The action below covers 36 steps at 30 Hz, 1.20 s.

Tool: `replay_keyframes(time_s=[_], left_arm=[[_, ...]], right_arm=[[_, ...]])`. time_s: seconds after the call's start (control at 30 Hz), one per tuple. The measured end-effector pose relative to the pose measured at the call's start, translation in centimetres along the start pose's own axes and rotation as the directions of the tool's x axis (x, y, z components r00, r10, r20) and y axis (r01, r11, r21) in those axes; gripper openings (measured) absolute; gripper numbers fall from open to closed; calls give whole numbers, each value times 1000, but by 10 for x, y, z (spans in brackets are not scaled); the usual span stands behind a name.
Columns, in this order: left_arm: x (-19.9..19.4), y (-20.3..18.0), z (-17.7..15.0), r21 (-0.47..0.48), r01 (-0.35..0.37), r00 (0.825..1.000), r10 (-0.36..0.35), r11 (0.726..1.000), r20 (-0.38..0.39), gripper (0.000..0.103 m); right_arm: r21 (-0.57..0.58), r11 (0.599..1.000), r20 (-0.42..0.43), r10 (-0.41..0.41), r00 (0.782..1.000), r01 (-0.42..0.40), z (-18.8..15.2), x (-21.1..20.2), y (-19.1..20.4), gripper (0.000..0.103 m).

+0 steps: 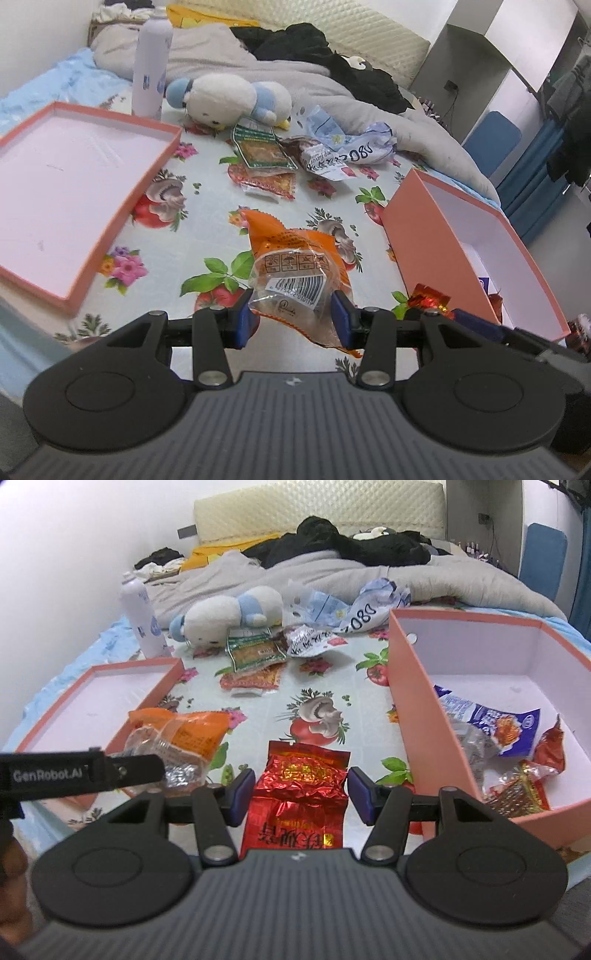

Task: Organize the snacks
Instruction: 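Carry the orange bag in the left tool while the right carries the red wrapper to the box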

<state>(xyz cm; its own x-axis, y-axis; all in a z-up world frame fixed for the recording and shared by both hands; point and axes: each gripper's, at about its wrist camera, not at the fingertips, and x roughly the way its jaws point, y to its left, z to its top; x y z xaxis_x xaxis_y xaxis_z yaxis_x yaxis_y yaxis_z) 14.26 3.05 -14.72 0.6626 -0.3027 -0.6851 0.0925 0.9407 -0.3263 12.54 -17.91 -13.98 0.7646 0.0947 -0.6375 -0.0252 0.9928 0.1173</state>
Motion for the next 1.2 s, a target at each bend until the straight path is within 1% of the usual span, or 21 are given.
replay_keyframes(time_s=[0.1,0.27,0.47,0.6,0.9,0.97,1.2], left_arm=[[-15,-2,-3,-4,-10,1000,10,1000,8,49],[-36,-5,-6,-33,-5,1000,6,999,14,49],[-56,-20,-11,-3,14,1000,-14,1000,23,49],[-66,-31,-15,9,36,999,-36,999,33,49],[-84,-55,-17,48,61,997,-64,997,52,49],[-86,-61,-16,54,76,996,-79,996,48,49],[-89,-95,-18,147,137,989,-144,980,39,49]], right_arm=[[-3,1000,13,8,1000,-8,2,-15,1,58],[3,1000,26,15,1000,-15,3,-34,3,58],[-14,1000,60,16,998,-15,4,-59,5,58],[-11,1000,61,18,998,-17,2,-71,0,58],[-6,1000,103,-24,994,24,2,-105,-18,58],[4,999,113,-35,993,35,2,-113,-24,58],[27,996,152,-88,984,85,-1,-140,-42,58]])
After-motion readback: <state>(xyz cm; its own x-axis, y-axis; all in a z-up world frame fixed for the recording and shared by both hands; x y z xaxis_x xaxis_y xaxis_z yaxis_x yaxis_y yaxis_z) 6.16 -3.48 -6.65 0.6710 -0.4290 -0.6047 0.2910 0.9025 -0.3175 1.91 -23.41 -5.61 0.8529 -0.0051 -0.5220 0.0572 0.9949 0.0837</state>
